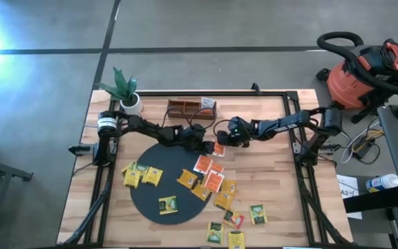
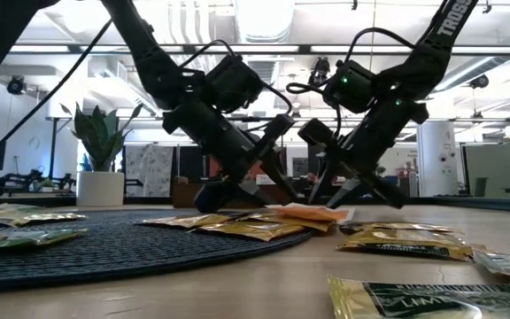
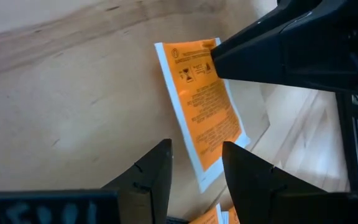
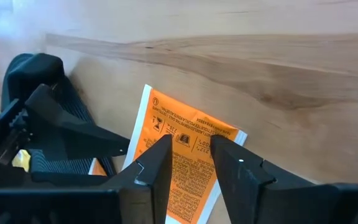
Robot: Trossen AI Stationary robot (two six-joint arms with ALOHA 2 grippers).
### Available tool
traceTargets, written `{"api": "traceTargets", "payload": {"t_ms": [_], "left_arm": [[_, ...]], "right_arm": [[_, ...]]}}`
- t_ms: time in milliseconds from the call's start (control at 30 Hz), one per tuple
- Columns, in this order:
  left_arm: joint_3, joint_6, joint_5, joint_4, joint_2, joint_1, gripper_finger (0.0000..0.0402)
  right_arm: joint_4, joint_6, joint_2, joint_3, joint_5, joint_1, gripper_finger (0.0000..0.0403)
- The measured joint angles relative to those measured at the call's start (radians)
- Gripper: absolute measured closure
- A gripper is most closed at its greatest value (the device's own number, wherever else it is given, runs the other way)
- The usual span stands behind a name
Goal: Pick & Place Tea
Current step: Put the white tea bag into the right section of the wooden organizer
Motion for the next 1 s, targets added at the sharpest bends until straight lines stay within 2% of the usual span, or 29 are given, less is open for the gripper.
{"api": "traceTargets", "payload": {"t_ms": [467, 600, 800, 900, 1000], "left_arm": [[0.04, 0.113, 0.019, 0.017, 0.004, 0.002, 0.0266], [0.058, 0.141, 0.022, 0.017, 0.004, 0.001, 0.0293], [0.065, 0.147, 0.019, 0.001, 0.004, 0.001, 0.0355], [0.065, 0.166, 0.005, -0.045, 0.003, 0.001, 0.0387], [0.065, 0.19, -0.02, -0.105, 0.001, 0.001, 0.0398]], "right_arm": [[0.052, 0.022, 0.003, -0.003, 0.001, 0.0, 0.0284], [0.087, 0.022, 0.004, -0.003, 0.004, 0.0, 0.0284], [0.1, 0.011, -0.001, -0.003, 0.004, 0.0, 0.0284], [0.101, 0.009, -0.017, -0.003, 0.004, 0.0, 0.0284], [0.103, -0.005, -0.048, -0.002, 0.004, -0.001, 0.0284]]}}
